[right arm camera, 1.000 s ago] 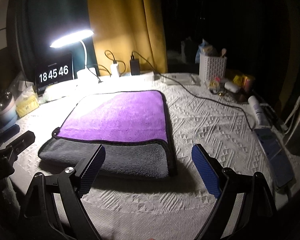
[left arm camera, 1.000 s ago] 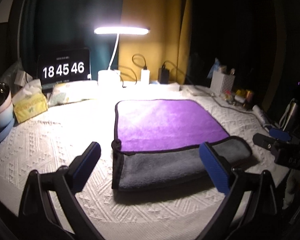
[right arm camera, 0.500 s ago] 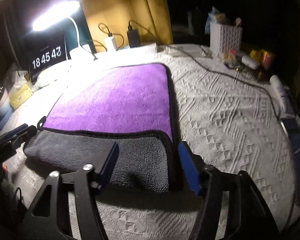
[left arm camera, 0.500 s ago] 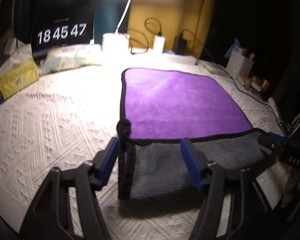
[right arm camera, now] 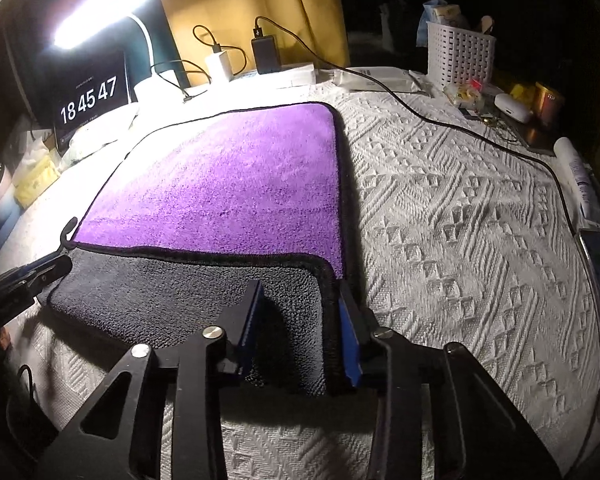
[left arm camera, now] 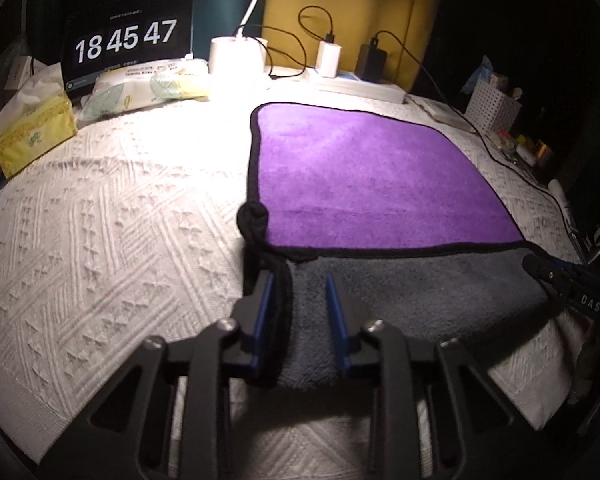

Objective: Fold towel

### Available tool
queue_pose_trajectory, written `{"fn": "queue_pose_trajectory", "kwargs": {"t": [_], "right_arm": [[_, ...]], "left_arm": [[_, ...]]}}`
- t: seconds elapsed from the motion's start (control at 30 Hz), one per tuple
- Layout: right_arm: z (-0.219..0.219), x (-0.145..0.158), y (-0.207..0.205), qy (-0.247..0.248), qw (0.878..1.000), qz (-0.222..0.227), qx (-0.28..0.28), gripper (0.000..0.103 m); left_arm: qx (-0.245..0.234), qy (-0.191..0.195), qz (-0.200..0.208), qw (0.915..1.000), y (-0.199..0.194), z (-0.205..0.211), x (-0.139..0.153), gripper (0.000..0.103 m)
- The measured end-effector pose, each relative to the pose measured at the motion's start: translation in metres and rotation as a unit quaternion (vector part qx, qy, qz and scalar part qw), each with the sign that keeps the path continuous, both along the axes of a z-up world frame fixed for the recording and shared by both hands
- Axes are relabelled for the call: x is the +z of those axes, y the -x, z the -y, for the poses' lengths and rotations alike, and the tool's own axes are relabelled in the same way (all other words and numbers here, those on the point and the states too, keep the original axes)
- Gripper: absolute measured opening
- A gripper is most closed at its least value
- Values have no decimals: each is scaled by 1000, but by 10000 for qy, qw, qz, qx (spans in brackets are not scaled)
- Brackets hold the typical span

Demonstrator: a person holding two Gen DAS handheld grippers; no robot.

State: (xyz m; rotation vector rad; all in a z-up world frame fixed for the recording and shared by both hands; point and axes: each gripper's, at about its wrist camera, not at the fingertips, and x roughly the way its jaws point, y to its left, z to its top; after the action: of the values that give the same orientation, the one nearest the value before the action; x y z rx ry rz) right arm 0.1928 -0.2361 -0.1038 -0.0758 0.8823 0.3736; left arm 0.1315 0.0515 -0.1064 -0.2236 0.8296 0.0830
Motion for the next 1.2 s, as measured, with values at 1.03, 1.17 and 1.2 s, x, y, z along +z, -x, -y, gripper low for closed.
{"fn": "queue_pose_trajectory", "kwargs": {"t": [1.03, 1.17, 1.2], "right_arm": [[-14, 66, -19, 216, 9926, 1178, 177, 6], [-17, 71, -30, 223, 9913, 1285, 176, 6], [-18, 73, -33, 227, 9909, 1313, 171, 6]], "left_arm": [[-126, -395, 841, 9956, -23, -5, 51, 6], [-119, -508, 1014, 9935, -33, -9, 60, 6], [-113, -518, 1047, 9931, -36, -10, 61, 6]]}}
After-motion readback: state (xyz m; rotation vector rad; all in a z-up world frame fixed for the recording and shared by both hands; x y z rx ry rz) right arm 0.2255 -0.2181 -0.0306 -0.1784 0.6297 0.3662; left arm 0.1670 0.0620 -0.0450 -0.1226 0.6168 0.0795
